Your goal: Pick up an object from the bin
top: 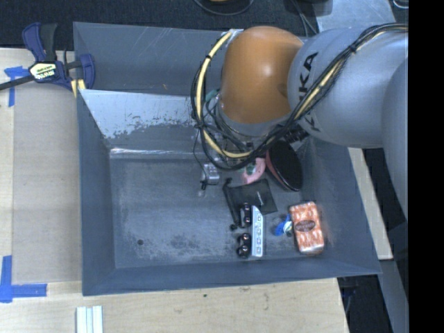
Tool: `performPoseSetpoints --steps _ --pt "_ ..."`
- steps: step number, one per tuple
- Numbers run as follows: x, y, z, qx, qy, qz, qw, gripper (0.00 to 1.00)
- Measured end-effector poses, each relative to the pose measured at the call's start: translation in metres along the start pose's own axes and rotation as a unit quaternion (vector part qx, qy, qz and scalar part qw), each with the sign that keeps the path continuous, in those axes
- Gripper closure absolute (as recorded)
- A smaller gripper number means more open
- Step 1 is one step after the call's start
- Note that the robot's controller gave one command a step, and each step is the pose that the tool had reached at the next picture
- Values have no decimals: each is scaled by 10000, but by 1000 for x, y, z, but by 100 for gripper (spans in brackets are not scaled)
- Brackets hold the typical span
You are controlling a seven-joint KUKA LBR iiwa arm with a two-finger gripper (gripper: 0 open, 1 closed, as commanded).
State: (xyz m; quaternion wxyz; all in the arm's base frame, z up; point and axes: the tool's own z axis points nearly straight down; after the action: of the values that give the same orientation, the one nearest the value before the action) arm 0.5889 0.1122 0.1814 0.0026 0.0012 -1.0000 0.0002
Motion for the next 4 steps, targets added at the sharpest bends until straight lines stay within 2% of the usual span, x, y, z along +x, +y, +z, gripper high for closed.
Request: performPoseSetpoints --steps 1,2,3,4 --pt "-2 0 -5 -7 -42 12 10000 0" --pt "-29 -6 13 -3 -34 -438 9990 0" --pt "-40 -28 15 -5 -75 -222 9997 0" --pt "-35 -33 24 -1 -49 -1070 9942 0"
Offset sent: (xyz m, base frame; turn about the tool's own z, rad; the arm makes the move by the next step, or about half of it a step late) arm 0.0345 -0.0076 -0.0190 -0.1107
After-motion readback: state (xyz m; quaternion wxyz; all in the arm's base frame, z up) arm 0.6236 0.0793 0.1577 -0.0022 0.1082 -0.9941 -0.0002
